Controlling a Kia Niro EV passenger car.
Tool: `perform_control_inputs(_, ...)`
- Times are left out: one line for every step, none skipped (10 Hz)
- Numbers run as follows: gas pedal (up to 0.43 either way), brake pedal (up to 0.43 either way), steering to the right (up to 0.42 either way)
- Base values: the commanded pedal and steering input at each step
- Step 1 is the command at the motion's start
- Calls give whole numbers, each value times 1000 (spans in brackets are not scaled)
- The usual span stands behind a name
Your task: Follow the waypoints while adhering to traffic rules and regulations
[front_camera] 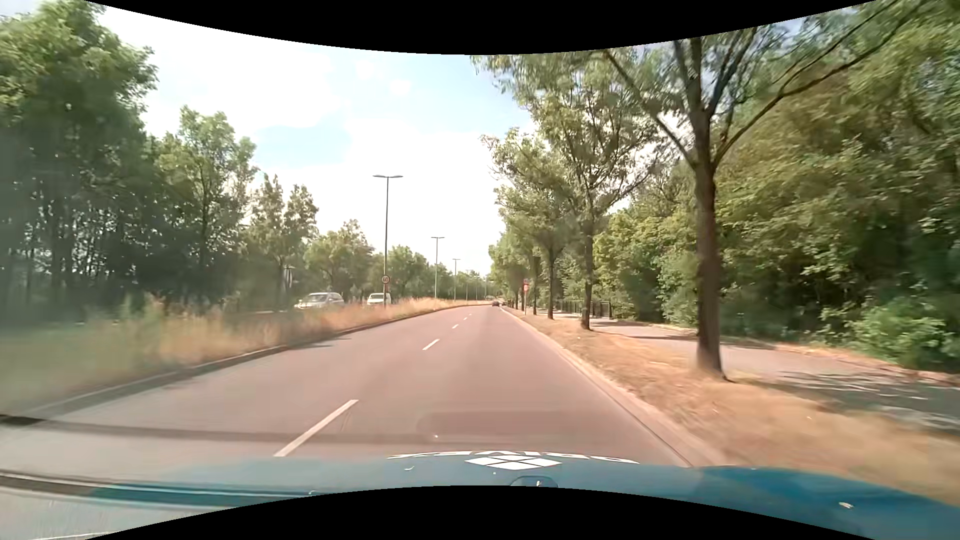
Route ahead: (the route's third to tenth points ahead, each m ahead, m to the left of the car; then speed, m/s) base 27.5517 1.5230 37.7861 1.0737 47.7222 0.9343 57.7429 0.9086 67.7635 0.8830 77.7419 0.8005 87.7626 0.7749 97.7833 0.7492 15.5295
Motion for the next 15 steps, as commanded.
perform_control_inputs(150,0,-5)
perform_control_inputs(150,0,-5)
perform_control_inputs(150,0,-5)
perform_control_inputs(150,0,-5)
perform_control_inputs(150,0,-5)
perform_control_inputs(150,0,-5)
perform_control_inputs(150,0,-5)
perform_control_inputs(150,0,-5)
perform_control_inputs(150,0,-5)
perform_control_inputs(150,0,-5)
perform_control_inputs(150,0,-5)
perform_control_inputs(150,0,-5)
perform_control_inputs(150,0,-5)
perform_control_inputs(150,0,-5)
perform_control_inputs(150,0,-5)
